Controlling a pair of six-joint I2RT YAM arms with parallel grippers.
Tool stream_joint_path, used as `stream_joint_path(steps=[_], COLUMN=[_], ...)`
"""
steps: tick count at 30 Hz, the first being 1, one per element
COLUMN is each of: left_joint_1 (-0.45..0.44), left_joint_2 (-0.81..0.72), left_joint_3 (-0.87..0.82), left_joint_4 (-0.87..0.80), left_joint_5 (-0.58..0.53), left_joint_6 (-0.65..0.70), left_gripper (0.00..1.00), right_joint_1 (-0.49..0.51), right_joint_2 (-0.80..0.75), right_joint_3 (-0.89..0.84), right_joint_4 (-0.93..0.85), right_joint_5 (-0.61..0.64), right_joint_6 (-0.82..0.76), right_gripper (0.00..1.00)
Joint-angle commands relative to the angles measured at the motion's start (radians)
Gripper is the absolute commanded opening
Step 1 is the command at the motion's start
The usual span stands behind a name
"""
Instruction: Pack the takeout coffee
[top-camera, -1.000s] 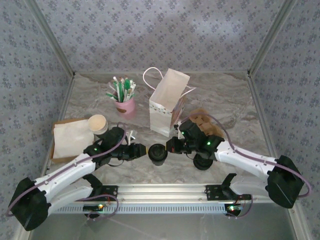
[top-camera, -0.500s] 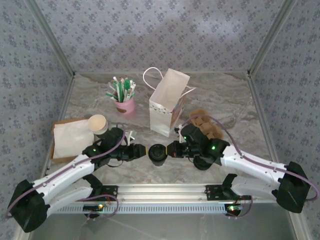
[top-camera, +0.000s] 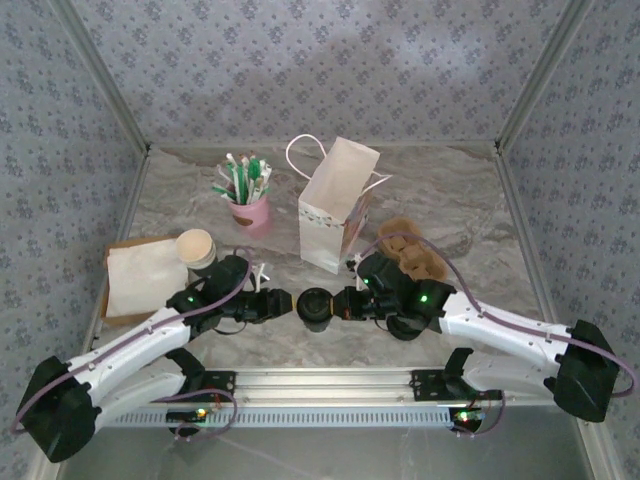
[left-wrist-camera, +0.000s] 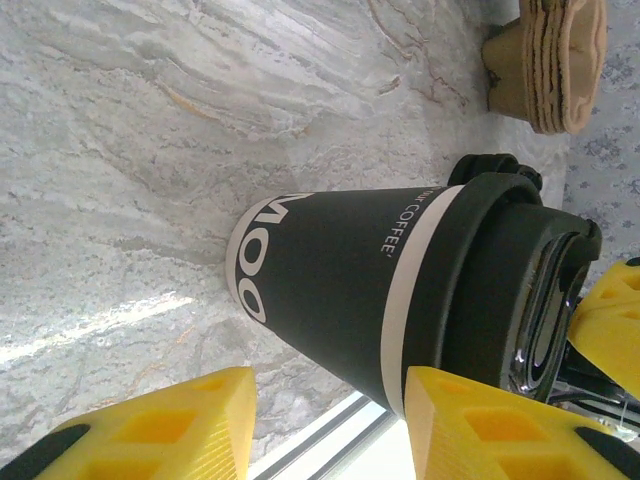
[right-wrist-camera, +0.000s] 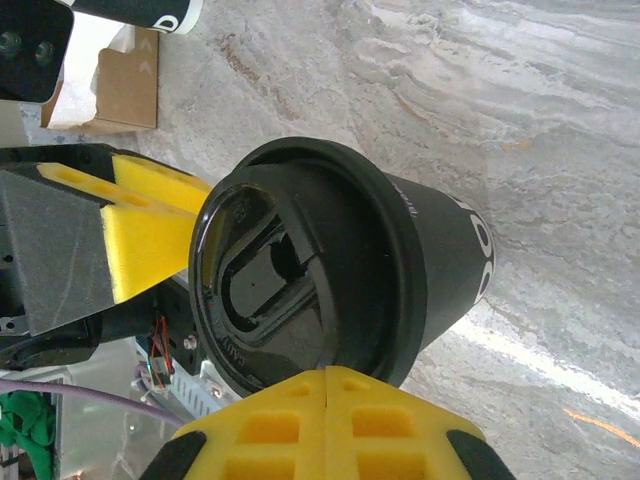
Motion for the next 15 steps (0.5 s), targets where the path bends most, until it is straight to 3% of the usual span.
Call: stream_joint_path(steps=[1,15], left_joint_1=[-0.007,-0.017], left_joint_2=[0.009,0.034], left_joint_3=[0.039,0.038], left_joint_4=[0.014,0.031], left_joint_5=[-0.001,-0.001], left_joint_6=[0.011,0.011], left_gripper=[0.44,0.44], right_joint_1=[0.006,0.009], right_joint_2=[-0.022,0.049], right_joint_3=[-0.014,-0.046], right_joint_4=[-0.029,0.022], right_joint_5=[0.025,0.016], right_joint_6=[0.016,0.030], right_gripper=[0.00,0.00])
